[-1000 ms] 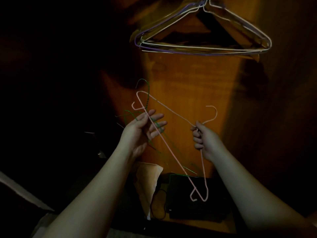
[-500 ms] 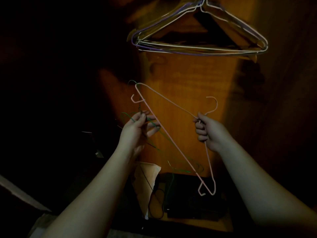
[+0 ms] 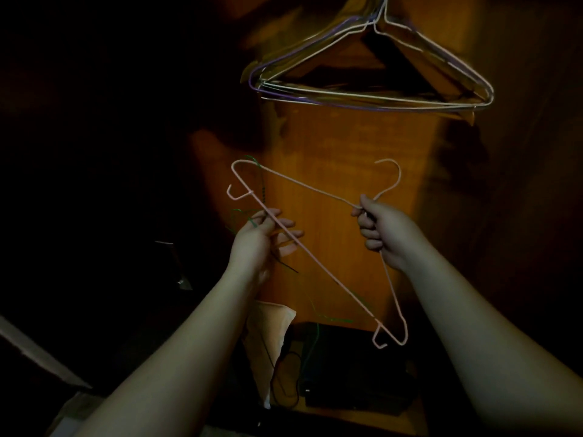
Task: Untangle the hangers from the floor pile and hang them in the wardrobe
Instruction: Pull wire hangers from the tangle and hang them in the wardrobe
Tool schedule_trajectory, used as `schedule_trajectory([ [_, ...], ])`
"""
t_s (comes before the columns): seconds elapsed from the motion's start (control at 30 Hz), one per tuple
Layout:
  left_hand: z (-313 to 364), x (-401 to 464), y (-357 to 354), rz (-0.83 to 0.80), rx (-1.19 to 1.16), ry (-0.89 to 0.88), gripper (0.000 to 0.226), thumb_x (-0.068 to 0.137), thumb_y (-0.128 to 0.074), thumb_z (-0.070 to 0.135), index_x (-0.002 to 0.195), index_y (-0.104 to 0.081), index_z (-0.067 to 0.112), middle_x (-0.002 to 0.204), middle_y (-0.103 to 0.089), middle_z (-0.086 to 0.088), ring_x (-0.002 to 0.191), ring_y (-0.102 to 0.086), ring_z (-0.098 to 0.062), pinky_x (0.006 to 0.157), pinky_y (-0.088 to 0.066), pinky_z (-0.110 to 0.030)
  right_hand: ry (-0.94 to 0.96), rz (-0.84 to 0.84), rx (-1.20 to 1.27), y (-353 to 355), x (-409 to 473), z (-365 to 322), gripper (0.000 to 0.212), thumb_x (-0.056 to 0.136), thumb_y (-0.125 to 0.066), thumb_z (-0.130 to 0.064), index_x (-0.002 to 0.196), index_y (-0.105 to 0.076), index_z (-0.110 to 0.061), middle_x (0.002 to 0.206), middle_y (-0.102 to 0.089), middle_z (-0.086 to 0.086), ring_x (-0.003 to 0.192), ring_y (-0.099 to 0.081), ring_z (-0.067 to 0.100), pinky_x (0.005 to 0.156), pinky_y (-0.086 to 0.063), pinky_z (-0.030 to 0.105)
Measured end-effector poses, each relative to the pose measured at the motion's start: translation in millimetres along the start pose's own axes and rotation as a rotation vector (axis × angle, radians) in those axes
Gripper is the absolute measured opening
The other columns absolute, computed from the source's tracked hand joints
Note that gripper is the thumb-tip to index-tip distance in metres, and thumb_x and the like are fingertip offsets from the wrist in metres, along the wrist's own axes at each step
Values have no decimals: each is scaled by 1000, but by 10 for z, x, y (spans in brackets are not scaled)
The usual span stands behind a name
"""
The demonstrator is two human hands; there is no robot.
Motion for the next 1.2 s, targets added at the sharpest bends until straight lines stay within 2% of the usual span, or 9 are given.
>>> schedule_trajectory([
  [0.07, 4, 6, -4, 0, -5, 9, 10, 101, -46, 10, 104, -55, 13, 76, -71, -3, 71, -72, -24, 73, -57, -45, 50, -8, -47, -28, -18, -77, 34, 103, -41, -40, 89, -53, -12, 52, -35, -10, 42, -22, 4, 36, -19, 17],
  [0.23, -19, -30, -46, -44, 28, 27, 13, 103, -45, 16, 103, -58, 15, 79, -73, -2, 77, -73, -22, 76, -55, -43, 108, 12, -79, -79, -67, -142, 33, 103, -42, -38, 88, -55, -11, 52, -36, -10, 42, -24, 4, 36, -19, 16],
  [0.3, -16, -72, -96, -76, 52, 41, 13, 103, -45, 17, 104, -58, 16, 81, -73, 0, 78, -73, -21, 67, -55, -38, 110, 10, -90, -102, -65, -167, 33, 102, -43, -39, 88, -55, -11, 52, -35, -10, 42, -23, 4, 37, -19, 17],
  [0.37, 2, -100, -117, -80, 37, 66, 14, 103, -45, 17, 108, -58, 15, 82, -74, 1, 79, -73, -19, 48, -51, -26, 123, -5, -116, -121, -70, -197, 34, 102, -42, -39, 88, -56, -11, 53, -35, -9, 43, -23, 5, 38, -18, 18],
  [0.47, 39, -121, -107, -64, -2, 92, 14, 102, -46, 18, 109, -58, 15, 85, -75, 0, 78, -74, -18, 36, -36, -16, 136, -41, -113, -130, -90, -229, 34, 103, -42, -37, 87, -55, -10, 53, -35, -8, 43, -23, 5, 38, -17, 17],
  [0.7, 127, -148, -81, -101, -66, 19, 17, 99, -48, 14, 110, -61, 13, 91, -75, -5, 79, -74, -20, 37, -33, -16, 177, 39, -29, 54, -151, -241, 32, 103, -41, -34, 87, -56, -10, 51, -38, -9, 41, -27, 3, 37, -18, 16],
  [0.87, 197, -175, -87, -183, -80, -50, 23, 103, -41, 17, 118, -58, 11, 102, -73, -9, 83, -73, -20, 37, -39, -17, 143, 136, 78, 233, -153, -155, 32, 102, -41, -35, 88, -54, -10, 52, -37, -8, 39, -25, 3, 36, -17, 17],
  [1.0, 146, -180, -121, -185, -61, -53, 19, 103, -42, 18, 111, -57, 10, 98, -74, -6, 84, -73, -18, 39, -45, -18, 117, 167, 91, 299, -182, -74, 33, 101, -43, -37, 88, -55, -10, 53, -38, -7, 39, -26, 4, 35, -18, 17],
  [1.2, 66, -138, -175, -159, -44, -51, 16, 101, -46, 19, 105, -60, 11, 94, -74, -6, 80, -73, -18, 38, -38, -17, 118, 198, 90, 347, -268, -82, 34, 101, -43, -39, 89, -55, -9, 56, -37, -6, 41, -26, 4, 37, -18, 17],
])
Point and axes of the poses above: each hand's wrist, its own x-axis towards the middle knuckle, its own y-axis out of the back of the hand, z = x × y, the point moved 3 cm from there along x, towards the middle knuckle
